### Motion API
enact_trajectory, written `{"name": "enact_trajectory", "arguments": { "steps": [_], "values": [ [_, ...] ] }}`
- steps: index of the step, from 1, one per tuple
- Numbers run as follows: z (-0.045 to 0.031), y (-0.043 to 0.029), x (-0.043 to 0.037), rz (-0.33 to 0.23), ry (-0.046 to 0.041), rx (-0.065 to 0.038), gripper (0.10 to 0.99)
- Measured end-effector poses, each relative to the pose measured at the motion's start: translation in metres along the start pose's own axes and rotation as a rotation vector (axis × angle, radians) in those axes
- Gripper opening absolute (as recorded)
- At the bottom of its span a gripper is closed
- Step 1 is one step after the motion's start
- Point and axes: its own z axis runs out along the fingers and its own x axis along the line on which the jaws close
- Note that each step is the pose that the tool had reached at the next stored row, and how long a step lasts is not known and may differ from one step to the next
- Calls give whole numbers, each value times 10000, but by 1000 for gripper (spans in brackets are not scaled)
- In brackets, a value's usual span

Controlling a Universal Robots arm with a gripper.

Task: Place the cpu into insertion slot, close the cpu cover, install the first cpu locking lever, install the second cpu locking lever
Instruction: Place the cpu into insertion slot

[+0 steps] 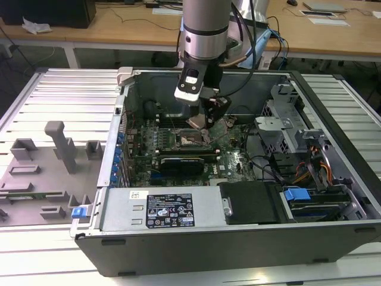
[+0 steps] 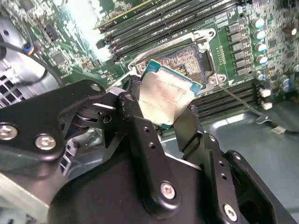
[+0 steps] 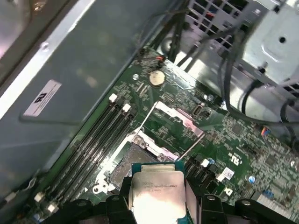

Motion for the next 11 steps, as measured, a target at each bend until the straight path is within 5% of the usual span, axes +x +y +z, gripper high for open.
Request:
{"name": "enact_trajectory", "arguments": {
  "steps": [11],
  "values": [
    [37,-3,0,2598,-234,3,537]
  ]
}}
